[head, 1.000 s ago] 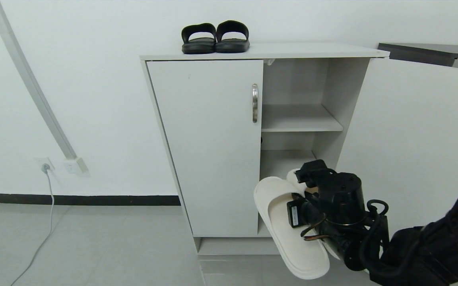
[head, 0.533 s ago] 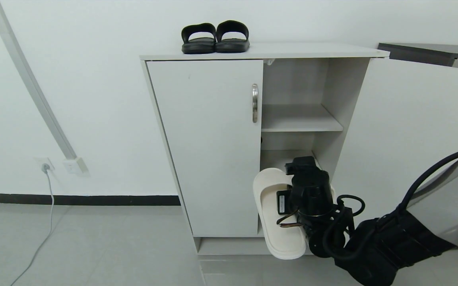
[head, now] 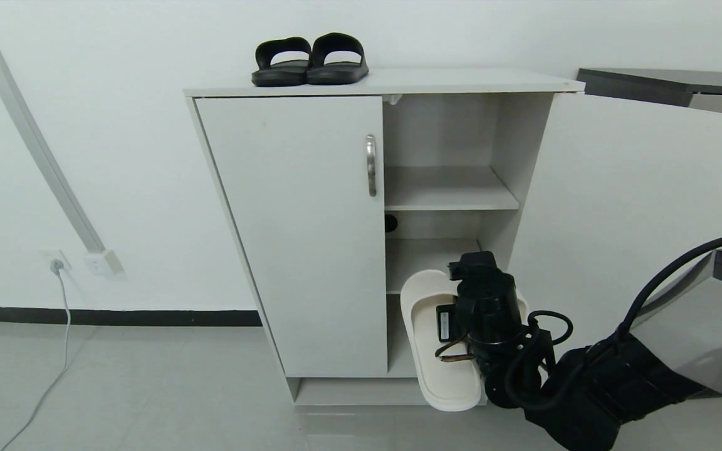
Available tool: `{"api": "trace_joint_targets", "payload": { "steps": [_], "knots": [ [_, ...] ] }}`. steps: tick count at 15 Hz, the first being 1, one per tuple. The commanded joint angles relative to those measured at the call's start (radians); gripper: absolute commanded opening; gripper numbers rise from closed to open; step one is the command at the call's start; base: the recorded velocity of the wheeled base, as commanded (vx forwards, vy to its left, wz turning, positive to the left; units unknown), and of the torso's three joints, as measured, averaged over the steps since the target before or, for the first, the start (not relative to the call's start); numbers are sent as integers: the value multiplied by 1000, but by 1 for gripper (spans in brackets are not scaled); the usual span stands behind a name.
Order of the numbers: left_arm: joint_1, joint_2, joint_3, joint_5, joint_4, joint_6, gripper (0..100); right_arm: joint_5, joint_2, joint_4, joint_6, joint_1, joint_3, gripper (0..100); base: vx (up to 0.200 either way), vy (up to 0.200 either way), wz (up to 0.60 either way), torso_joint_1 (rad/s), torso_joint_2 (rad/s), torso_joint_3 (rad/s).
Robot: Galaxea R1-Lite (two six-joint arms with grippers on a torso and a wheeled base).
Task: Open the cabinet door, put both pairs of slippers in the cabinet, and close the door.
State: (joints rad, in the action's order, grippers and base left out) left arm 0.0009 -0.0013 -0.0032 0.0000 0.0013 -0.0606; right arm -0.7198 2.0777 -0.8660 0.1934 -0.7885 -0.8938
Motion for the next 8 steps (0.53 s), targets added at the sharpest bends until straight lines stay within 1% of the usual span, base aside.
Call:
{"api": "trace_joint_targets", "payload": {
  "steps": [1, 5, 8],
  "knots": [
    [1, 1, 0, 0, 0, -1, 0, 0, 10, -4, 0, 3, 1, 0, 0, 0, 0, 0, 0, 0],
    [1, 1, 0, 8, 0, -1, 0, 11, 35, -24, -2, 5, -2, 0, 0, 0, 0, 0, 0, 0],
    [1, 1, 0, 8, 0, -1, 0, 14, 84, -53, -11, 2, -30, 0, 0, 0, 0, 0, 0, 0]
  ]
}}
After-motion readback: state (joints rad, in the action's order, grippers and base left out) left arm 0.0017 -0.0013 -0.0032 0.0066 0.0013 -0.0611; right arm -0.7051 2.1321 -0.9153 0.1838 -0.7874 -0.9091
